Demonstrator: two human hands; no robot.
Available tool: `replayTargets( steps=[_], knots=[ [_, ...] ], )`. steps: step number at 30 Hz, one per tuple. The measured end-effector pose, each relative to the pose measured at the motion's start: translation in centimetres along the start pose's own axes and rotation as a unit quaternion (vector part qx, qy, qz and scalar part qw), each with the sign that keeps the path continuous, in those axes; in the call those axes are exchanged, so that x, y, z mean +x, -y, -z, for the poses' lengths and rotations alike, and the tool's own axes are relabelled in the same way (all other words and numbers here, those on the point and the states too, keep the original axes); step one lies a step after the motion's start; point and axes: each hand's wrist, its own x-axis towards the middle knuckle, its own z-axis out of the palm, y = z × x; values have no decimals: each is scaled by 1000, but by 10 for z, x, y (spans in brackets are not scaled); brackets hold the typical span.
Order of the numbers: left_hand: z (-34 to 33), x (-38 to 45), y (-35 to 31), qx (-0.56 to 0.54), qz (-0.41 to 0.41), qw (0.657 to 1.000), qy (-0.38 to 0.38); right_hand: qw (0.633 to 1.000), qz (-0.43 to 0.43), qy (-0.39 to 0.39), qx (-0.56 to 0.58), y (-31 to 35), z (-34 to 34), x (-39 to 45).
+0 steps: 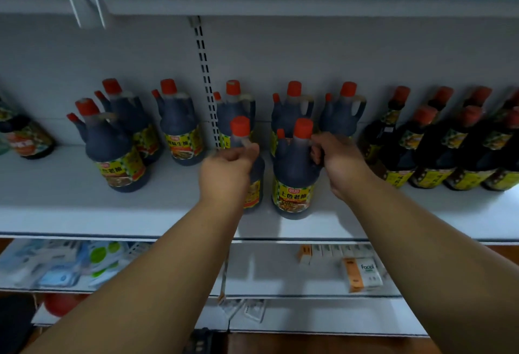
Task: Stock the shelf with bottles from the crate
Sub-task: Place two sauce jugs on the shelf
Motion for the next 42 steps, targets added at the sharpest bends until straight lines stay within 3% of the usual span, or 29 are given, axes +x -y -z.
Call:
replayTargets(
  steps=[4,6,8,11,13,15,17,21,25,27,32,38,42],
  knots=[
    [10,0,10,-36,-5,999,5,977,103,-57,-175,-22,4,-9],
    [17,-1,19,-76,-9,997,-20,967,120,-84,-209,-46,-2,-21],
    [23,1,32,-25,-46,998,-32,963,127,-83,-221,-73,-12,-29],
    [28,13,63,54,-88,992,72,963,105,-86,-233,-95,-24,-28],
    [31,24,79,72,-78,980,170,967,110,-77,-218,-99,-25,-20],
    [33,35,87,105,-49,973,199,972,111,-56,-199,-94,-23,-13],
    [31,41,89,134,-49,974,175,978,105,-39,-179,-90,-21,-6],
    [15,32,92,183,-102,976,53,984,115,-60,-121,-91,-30,-8],
    [-4,29,105,254,-137,957,-23,988,94,-76,-97,-102,-42,-10],
    [-2,30,103,217,-125,968,-19,989,84,-69,-98,-99,-37,-6],
    [6,38,90,97,-90,987,91,989,82,-11,-120,-91,-23,2],
    [-3,35,102,122,-61,990,-28,985,76,-77,-132,-98,-41,-1],
    [-8,40,97,131,-49,990,-34,983,70,-75,-150,-96,-41,1]
  ],
)
